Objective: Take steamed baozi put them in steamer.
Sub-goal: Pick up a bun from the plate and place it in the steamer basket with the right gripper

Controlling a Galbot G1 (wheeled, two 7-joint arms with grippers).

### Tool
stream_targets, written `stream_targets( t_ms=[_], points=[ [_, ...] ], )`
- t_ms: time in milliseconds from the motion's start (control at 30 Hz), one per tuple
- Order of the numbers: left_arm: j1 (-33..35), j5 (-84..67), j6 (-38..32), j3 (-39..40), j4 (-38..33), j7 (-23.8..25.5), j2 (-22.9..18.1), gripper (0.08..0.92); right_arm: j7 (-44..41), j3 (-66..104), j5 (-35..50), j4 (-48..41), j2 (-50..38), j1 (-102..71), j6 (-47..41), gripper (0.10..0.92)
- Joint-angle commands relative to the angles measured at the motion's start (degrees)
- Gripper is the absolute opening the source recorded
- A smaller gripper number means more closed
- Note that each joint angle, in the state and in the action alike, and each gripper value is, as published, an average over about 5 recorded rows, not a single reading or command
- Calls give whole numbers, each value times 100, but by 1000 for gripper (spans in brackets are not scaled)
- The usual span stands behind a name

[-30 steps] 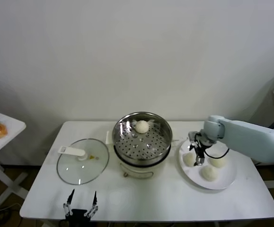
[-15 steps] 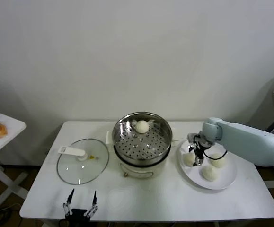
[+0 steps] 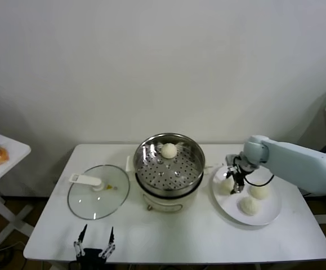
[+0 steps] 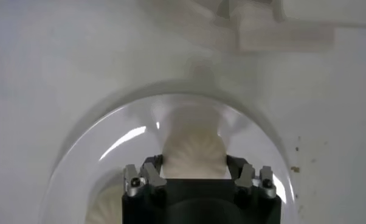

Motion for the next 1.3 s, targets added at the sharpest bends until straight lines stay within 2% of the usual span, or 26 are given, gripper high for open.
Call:
stream_targets(
  t_ms=[33,433,767,1033,1300],
  points=[
    [16,7,-5,-1,-1,-5,3,823,-219,-1040,701,363,-136,1630,121,704],
    [-15,8,25,57,13,7,9,823,-660,-1954,2046,1028,332,4013,146,704],
    [-17,37,30,119,-17,6,32,823,-465,-1270,2847,1078,1300,4023,-234,707],
    [1,12,36,76,-44,2,56,823,-121,-716,2906,804,2156,3199,-559,709],
    [-29,13,45,77,-54,5,30,823,128,-485,2445,285,2828,2417,-699,711]
  ],
)
